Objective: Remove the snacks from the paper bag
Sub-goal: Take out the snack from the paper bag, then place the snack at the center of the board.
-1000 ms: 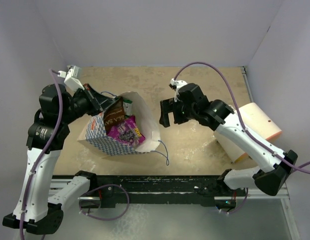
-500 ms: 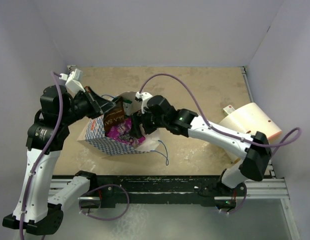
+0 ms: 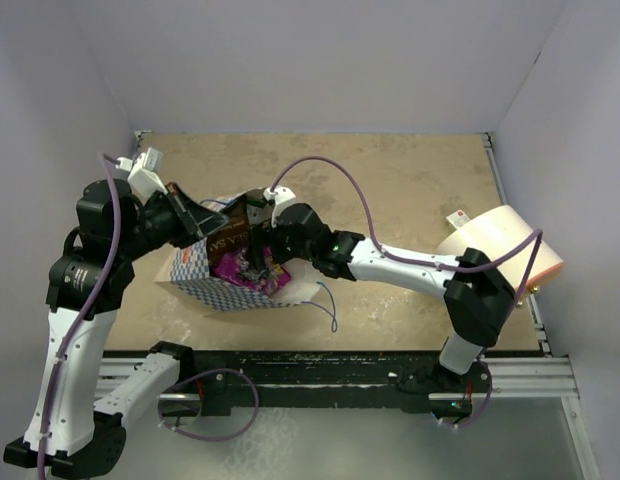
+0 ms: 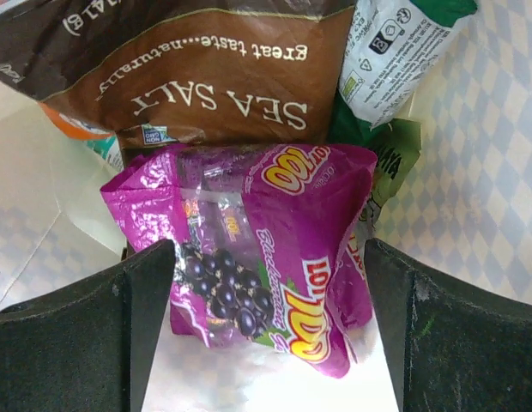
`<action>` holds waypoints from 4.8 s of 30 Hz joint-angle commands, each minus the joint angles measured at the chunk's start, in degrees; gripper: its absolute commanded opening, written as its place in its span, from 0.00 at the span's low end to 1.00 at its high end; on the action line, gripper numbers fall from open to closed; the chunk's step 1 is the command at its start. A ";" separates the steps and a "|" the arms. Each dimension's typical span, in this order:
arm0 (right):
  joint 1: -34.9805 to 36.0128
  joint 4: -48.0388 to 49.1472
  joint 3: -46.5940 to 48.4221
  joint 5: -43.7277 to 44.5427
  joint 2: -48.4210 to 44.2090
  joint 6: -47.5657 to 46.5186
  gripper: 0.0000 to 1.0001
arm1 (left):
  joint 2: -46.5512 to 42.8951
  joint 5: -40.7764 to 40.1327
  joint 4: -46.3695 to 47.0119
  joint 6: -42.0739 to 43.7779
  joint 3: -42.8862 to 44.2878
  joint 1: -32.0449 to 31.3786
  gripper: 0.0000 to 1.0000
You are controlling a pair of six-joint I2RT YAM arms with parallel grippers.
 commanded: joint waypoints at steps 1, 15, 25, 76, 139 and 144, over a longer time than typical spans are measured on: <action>-0.07 2.99 4.40 1.76 2.23 2.51 0.92 | -0.90 1.09 0.14 -0.35 3.42 -0.03 0.00; -0.12 8.72 3.25 -0.47 6.29 3.26 0.53 | -3.72 -3.37 -1.50 0.03 0.36 -0.03 0.00; -0.11 5.86 5.58 -2.40 4.66 3.64 0.06 | -1.95 -5.42 -3.33 4.11 2.29 -0.01 0.00; -17.17 -20.57 25.22 28.13 -19.58 -3.43 0.00 | 0.00 -16.35 -6.11 15.39 8.22 -0.03 0.00; -36.56 -26.72 56.27 -10.32 20.98 -4.01 0.65 | -2.17 -10.14 5.00 21.28 3.69 -0.03 0.00; -32.39 -19.21 32.61 -23.52 2.81 -3.40 0.64 | -1.21 -4.75 10.02 17.10 2.59 -0.03 0.00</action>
